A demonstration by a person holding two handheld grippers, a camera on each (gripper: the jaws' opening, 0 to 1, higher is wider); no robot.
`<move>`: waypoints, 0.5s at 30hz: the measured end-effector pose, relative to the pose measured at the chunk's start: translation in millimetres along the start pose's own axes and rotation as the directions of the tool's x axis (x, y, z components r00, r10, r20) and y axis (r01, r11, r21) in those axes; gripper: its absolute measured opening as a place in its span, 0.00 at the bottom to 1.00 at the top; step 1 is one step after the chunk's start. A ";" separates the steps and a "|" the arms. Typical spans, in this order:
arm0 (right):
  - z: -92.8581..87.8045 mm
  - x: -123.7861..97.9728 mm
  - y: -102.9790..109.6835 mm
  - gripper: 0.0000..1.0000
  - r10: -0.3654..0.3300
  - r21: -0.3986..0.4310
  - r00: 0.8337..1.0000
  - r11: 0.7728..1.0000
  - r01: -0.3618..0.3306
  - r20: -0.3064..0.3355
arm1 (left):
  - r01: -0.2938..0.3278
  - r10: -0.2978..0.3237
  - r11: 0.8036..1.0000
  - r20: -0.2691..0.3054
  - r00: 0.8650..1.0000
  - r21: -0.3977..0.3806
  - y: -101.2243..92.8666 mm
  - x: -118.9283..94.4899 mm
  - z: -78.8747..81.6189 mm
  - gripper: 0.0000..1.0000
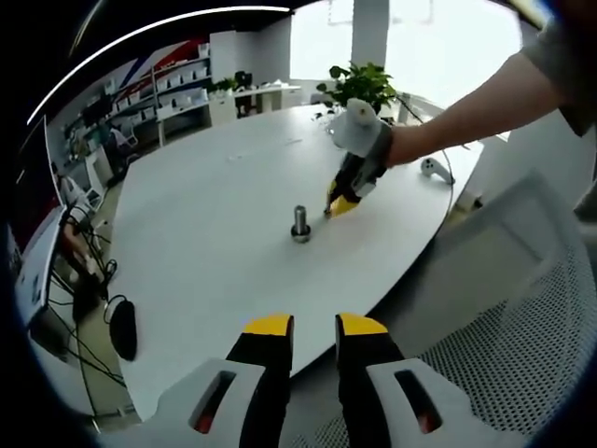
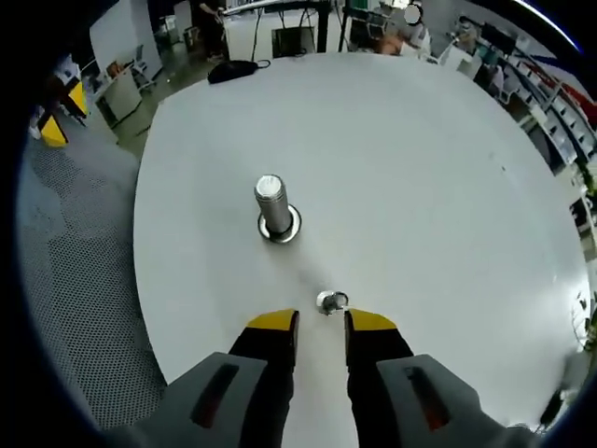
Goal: Place the washer onto the threaded stud by aligning its center hole with the stud, sliding it down to the base, and recovering from edge contact or off-axis alignment until the washer reaches the visible bottom stop.
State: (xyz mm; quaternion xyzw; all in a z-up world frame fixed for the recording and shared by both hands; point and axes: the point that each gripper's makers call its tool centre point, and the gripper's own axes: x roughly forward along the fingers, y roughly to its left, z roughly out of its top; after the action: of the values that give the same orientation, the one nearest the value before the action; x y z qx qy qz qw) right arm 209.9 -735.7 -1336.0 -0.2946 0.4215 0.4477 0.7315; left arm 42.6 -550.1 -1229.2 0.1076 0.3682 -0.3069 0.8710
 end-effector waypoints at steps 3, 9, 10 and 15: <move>-0.1 -17.3 4.5 0.22 -0.016 0.038 0.997 0.999 0.014 0.071 | 0.010 -0.010 1.000 0.005 1.000 -0.008 -1.5 -0.1 1.1 0.15; -9.3 -58.9 13.7 0.24 -0.063 0.183 0.974 0.983 0.023 0.216 | 0.013 -0.013 1.000 0.003 1.000 -0.002 -1.8 0.5 0.9 0.16; -9.4 -67.4 16.2 0.24 -0.073 0.208 0.968 0.978 0.022 0.241 | 0.012 -0.012 1.000 0.007 1.000 -0.003 -1.6 0.1 1.6 0.16; -11.7 -115.6 30.0 0.24 -0.128 0.316 0.925 0.949 0.008 0.358 | 0.010 -0.010 1.000 0.013 1.000 0.000 -2.5 -0.6 3.0 0.16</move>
State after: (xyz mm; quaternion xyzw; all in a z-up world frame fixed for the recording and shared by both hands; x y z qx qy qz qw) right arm 150.6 -779.4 -1241.3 -0.1004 0.3285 0.3981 0.8506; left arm 42.5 -553.0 -1226.6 0.1037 0.3630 -0.3117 0.8720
